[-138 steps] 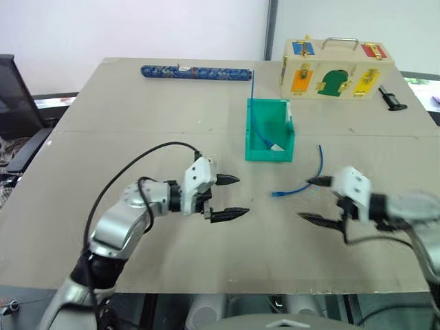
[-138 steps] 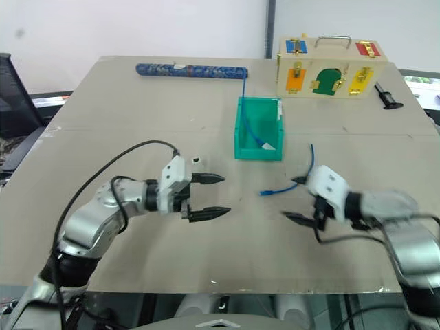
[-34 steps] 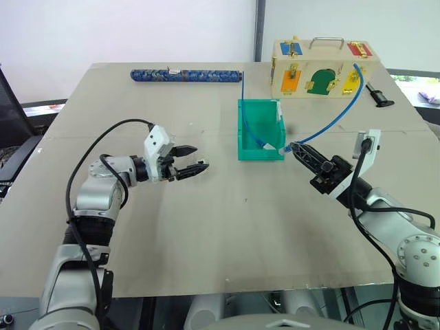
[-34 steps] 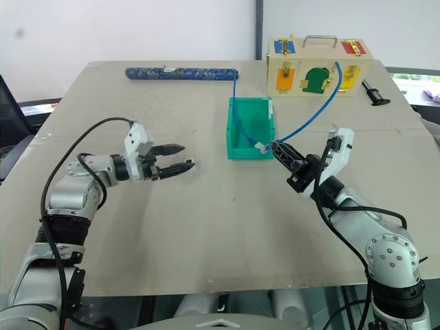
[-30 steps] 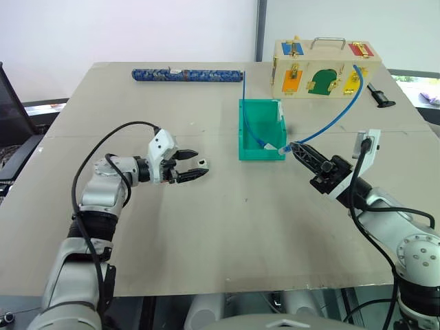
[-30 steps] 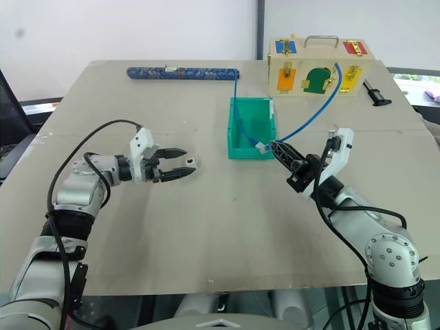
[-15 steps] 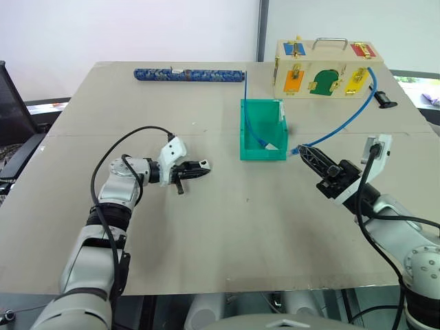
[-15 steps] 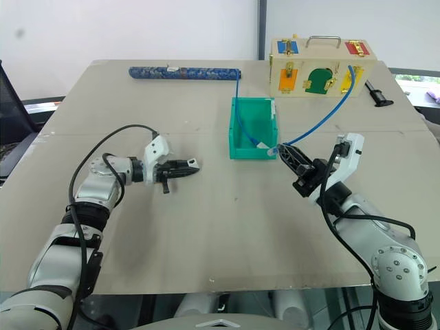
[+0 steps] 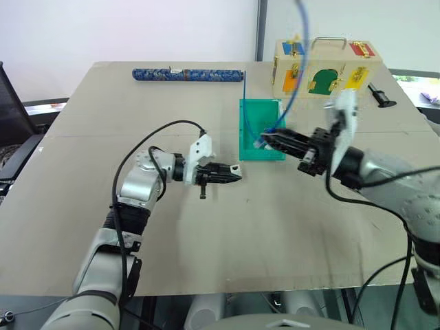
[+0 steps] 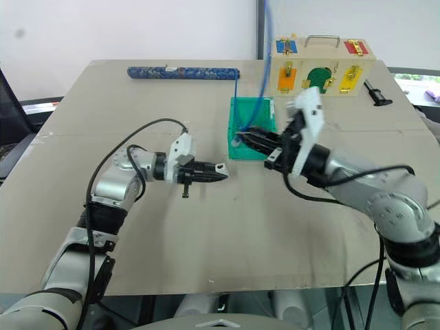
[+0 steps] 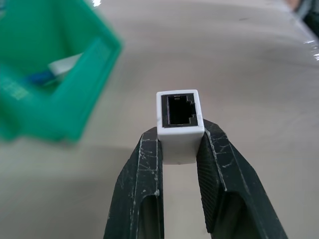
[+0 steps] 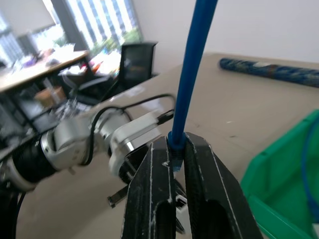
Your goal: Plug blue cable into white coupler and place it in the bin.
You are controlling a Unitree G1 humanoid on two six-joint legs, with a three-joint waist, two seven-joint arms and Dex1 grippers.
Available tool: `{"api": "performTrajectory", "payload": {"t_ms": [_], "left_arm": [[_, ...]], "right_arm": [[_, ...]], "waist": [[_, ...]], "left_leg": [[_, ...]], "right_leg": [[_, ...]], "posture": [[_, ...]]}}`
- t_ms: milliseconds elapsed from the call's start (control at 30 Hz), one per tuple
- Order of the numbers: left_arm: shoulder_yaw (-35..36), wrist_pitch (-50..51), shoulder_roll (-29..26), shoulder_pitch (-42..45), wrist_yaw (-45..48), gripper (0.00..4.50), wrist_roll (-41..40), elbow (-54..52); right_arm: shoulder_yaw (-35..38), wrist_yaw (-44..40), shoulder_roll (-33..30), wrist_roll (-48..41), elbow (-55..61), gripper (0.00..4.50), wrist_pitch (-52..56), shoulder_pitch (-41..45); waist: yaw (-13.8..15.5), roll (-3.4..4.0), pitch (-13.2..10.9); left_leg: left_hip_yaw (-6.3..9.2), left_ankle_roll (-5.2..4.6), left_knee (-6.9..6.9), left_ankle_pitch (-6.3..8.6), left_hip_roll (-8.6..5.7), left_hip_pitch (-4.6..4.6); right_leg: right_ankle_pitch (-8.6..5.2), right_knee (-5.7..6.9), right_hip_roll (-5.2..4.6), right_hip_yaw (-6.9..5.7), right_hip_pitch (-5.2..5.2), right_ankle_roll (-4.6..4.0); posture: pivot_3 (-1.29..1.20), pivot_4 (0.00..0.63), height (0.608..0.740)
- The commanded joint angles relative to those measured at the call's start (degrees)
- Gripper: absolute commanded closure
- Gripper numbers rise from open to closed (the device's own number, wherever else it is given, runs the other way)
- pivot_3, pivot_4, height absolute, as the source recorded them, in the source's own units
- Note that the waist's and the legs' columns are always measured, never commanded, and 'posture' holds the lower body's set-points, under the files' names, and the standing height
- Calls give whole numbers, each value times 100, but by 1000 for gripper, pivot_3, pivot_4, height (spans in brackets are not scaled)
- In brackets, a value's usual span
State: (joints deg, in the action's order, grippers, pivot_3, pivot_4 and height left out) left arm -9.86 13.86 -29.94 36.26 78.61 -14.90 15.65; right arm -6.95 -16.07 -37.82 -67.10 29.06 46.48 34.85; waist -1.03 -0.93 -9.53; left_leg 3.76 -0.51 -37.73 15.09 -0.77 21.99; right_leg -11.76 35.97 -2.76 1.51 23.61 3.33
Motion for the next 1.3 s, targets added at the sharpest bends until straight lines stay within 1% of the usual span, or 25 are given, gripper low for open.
{"api": "performTrajectory", "payload": {"t_ms": [33, 133, 267, 433, 633, 867, 1300], "left_arm": [[-66, 156, 28, 191, 17, 4183, -94, -370], [-136, 56, 67, 277, 29, 4183, -52, -375], [-511, -769, 283, 184, -280, 4183, 564, 146], [-812, -1452, 524, 108, -481, 4183, 982, 648], [-990, -2072, 561, 222, -562, 4183, 1344, 1221], [-979, -2322, 603, 330, -519, 4183, 1369, 1623], [-965, -2437, 567, 504, -295, 4183, 1350, 1920]], "right_arm": [[-447, -975, -34, 778, -395, 4500, 18, 397], [-741, -1572, 24, 1351, -710, 4500, -48, 585], [-893, -2150, 130, 1974, -1147, 4500, -204, 572], [-1078, -2626, 208, 2736, -1544, 4500, -420, 496], [-1338, -3116, 290, 3496, -1878, 4500, -719, 434], [-1347, -3406, 376, 3910, -1921, 4500, -828, 192], [-1152, -3386, 666, 4280, -2097, 4500, -944, -22]], "waist": [[1, 0, 0], [14, 0, 0], [25, 0, 0], [18, 0, 0], [18, -1, 0], [22, -1, 1], [5, -1, 1]], "left_leg": [[0, 0, 0, 0, 0, 1], [2, 0, 0, 0, -1, 3], [0, 0, 0, 0, -4, 5], [1, 0, 0, 0, -5, 8], [1, 0, 0, 0, -4, 8], [1, 0, -13, 0, -5, 7], [1, 0, -41, 0, -5, -2]], "right_leg": [[0, 0, 0, -1, 1, 0], [0, 0, 0, -3, 1, 0], [0, -3, -3, -3, 3, 0], [1, 0, -3, -3, 8, 0], [1, 5, -3, -3, 13, 0], [2, 9, -3, -3, 8, 1], [1, 40, -1, -3, 1, 1]], "posture": [[0, 150, 740], [0, 150, 740], [0, 150, 740], [0, 150, 740], [0, 150, 740], [0, 150, 740], [0, 150, 740]]}}
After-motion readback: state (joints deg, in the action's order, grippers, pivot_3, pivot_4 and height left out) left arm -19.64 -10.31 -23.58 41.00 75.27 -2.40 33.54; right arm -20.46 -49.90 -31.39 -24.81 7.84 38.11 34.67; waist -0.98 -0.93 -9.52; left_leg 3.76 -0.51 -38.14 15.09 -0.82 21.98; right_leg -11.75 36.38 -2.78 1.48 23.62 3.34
